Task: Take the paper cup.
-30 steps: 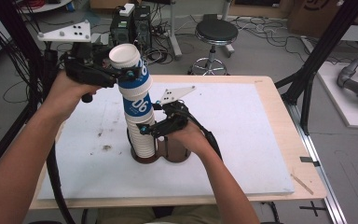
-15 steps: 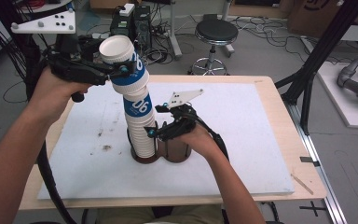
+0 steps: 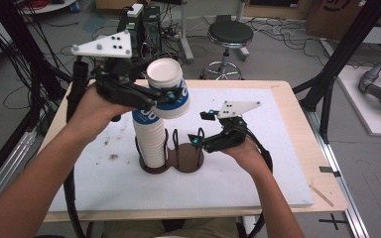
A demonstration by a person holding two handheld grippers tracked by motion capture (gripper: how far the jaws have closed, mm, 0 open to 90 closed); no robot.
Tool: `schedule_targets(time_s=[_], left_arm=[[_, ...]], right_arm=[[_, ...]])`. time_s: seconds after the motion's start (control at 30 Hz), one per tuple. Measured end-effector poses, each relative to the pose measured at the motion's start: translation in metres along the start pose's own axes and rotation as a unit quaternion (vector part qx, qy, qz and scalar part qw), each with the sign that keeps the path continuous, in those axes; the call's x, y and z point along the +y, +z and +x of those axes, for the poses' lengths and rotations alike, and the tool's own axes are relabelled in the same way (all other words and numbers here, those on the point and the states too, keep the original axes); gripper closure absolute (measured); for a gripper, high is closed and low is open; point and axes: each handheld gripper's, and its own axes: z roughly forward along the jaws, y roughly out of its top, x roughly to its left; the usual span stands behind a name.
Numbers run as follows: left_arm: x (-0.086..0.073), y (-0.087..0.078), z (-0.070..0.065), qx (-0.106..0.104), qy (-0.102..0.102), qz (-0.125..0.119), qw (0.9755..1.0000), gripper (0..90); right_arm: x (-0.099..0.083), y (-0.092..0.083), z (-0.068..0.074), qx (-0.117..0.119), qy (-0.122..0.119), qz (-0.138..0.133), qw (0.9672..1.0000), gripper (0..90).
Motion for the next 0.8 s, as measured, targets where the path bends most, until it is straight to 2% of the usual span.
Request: schedule_targets(time_s=[0.13,0.27,0.4,0.57,0.8], left_arm=[[-0.005,0.015,-0.003,-0.003,0.001,0.004,1.0,28.1],[-0.013,0.029,-0.006,-0.002,0.005,0.012,0.9999,28.1],[-0.021,0.042,-0.01,-0.002,0.007,0.021,0.9997,28.1],[-0.029,0.054,-0.013,0.003,0.005,0.02,0.9998,28.1],[-0.047,0.07,-0.019,0.01,0.008,0.032,0.9994,28.1]], right_arm=[[-0.01,-0.017,-0.004,-0.018,0.004,0.004,0.9998,14.7],[-0.022,-0.029,-0.008,-0.03,0.018,0.003,0.9994,14.7],[-0.031,-0.038,-0.012,-0.038,0.028,-0.001,0.9989,14.7],[-0.039,-0.045,-0.015,-0.05,0.033,0.001,0.9982,14.6],[-0.051,-0.052,-0.017,-0.05,0.04,-0.001,0.998,14.6]])
